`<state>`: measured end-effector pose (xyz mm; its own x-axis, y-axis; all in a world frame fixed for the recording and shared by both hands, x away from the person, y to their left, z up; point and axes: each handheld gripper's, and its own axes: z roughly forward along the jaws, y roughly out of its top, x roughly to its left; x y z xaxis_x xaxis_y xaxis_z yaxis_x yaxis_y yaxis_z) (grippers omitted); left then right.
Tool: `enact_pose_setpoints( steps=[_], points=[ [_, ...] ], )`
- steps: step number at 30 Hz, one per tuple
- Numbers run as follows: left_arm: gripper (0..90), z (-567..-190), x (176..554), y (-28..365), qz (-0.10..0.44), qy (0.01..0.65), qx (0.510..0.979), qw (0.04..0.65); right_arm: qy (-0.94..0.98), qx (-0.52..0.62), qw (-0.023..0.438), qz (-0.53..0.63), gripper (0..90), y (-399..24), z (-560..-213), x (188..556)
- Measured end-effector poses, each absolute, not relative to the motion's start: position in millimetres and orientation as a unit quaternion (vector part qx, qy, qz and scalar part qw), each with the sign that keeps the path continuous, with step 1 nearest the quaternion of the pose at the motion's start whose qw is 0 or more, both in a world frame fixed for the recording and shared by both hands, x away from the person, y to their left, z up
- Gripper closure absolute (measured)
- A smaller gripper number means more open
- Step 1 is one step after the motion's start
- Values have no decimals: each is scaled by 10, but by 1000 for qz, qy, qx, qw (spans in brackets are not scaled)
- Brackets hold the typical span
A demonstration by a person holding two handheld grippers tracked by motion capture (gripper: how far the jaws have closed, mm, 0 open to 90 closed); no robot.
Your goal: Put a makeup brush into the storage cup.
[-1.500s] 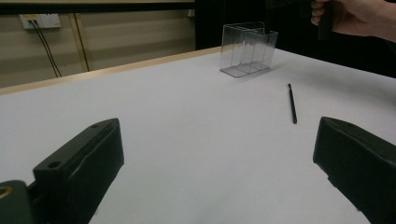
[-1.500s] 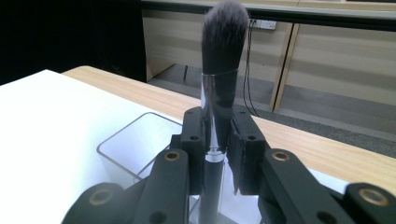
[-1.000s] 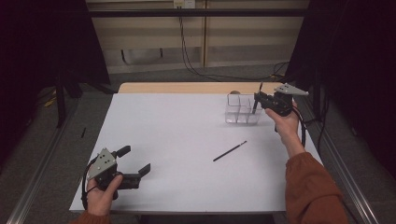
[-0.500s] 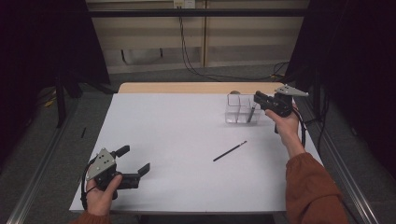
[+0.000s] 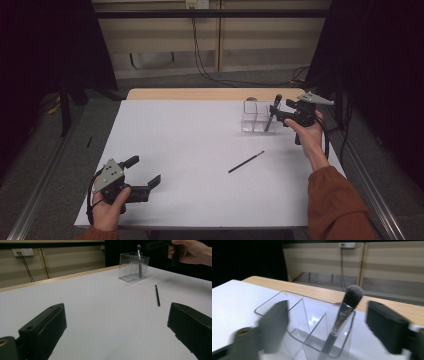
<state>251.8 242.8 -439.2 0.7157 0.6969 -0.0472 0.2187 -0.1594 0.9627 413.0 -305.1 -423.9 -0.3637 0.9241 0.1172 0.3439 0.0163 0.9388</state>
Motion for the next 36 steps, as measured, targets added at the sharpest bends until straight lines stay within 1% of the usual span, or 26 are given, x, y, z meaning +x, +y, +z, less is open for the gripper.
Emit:
enact_pose_setpoints(
  steps=[1, 2, 3, 4, 7, 10, 15, 18, 25, 29, 36],
  points=[
    [22, -4392, 2519, 2428, 210, 313, 732, 568, 649, 489, 291, 505, 85, -3050, -4236, 4121],
    [22, -4393, 2520, 2428, 210, 313, 732, 567, 649, 489, 291, 505, 85, -3050, -4236, 4121],
    [22, -4393, 2521, 2427, 210, 314, 732, 567, 647, 490, 293, 506, 59, -3060, -4235, 4103],
    [22, -4392, 2524, 2431, 211, 313, 732, 568, 647, 488, 289, 509, 58, -3067, -4234, 4092],
    [22, -4392, 2527, 2436, 212, 314, 731, 567, 646, 488, 286, 513, 10, -3085, -4234, 4052],
    [22, -4391, 2528, 2438, 212, 314, 731, 567, 651, 477, 291, 513, 0, -3098, -4233, 4002],
    [22, -4392, 2527, 2435, 212, 314, 731, 567, 649, 480, 280, 519, 0, -3099, -4228, 3929],
    [22, -4391, 2526, 2441, 213, 314, 731, 567, 651, 478, 286, 515, 0, -3088, -4237, 3877],
    [22, -4390, 2525, 2441, 213, 315, 731, 567, 651, 480, 281, 517, 0, -3092, -4270, 3766],
    [23, -4389, 2524, 2442, 214, 315, 731, 567, 654, 472, 293, 514, 1, -3090, -4278, 3647],
    [22, -4389, 2524, 2441, 214, 315, 730, 567, 656, 455, 290, 527, 0, -3096, -4308, 3468]
  ],
)
